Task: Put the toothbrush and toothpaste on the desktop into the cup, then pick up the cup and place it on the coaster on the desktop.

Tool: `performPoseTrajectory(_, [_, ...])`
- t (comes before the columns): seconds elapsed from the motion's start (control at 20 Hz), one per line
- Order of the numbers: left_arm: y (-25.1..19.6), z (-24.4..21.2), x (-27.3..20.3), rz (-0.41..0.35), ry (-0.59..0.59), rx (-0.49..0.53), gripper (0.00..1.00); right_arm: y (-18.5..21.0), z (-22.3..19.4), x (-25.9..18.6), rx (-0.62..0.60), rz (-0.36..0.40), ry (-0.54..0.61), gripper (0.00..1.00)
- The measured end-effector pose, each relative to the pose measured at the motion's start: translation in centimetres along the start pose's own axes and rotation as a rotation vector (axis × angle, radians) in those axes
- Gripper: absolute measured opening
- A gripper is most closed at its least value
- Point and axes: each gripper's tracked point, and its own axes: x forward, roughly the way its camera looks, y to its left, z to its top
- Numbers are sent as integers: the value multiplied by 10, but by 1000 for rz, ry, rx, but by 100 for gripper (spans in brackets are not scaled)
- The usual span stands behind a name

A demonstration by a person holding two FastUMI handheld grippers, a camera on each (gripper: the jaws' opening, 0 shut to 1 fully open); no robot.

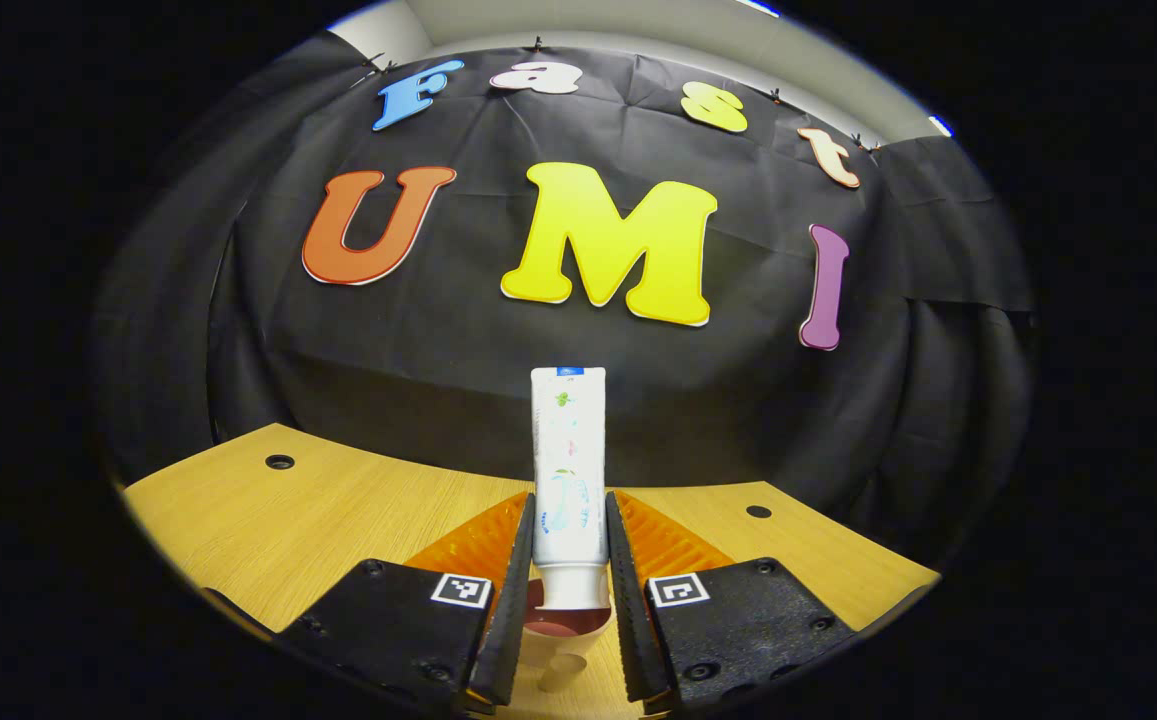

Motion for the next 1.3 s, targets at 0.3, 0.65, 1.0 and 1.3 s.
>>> performPoseTrajectory(0.3, [0,-16,8,-5,31,11,44,-10,-7,4,16,-18,18,0])
performPoseTrajectory(0.65, [-1,-18,11,-16,9,16,45,-12,-11,7,9,-20,33,0])
performPoseTrajectory(1.0, [0,-19,12,-13,1,43,40,-16,-18,11,10,-24,52,0])
performPoseTrajectory(1.3, [-2,-9,3,-6,-18,45,44,-10,-8,17,-24,-28,41,0])
